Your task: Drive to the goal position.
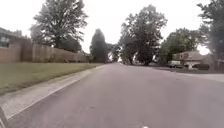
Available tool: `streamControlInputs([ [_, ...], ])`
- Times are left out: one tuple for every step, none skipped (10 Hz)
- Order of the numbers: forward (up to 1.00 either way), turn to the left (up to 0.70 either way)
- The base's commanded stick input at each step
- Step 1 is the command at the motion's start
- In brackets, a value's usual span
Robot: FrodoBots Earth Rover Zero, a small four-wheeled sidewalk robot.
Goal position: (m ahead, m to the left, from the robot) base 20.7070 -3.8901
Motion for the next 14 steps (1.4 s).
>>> streamControlInputs([
  [0.7, 0.0],
  [0.7, 0.0],
  [0.7, 0.0],
  [0.7, 0.0],
  [0.7, 0.0],
  [0.7, 0.0],
  [0.7, 0.0],
  [0.7, 0.0],
  [0.7, 0.0],
  [0.7, 0.0],
  [0.7, 0.0],
  [0.7, 0.0],
  [0.7, 0.0],
  [0.7, 0.0],
])
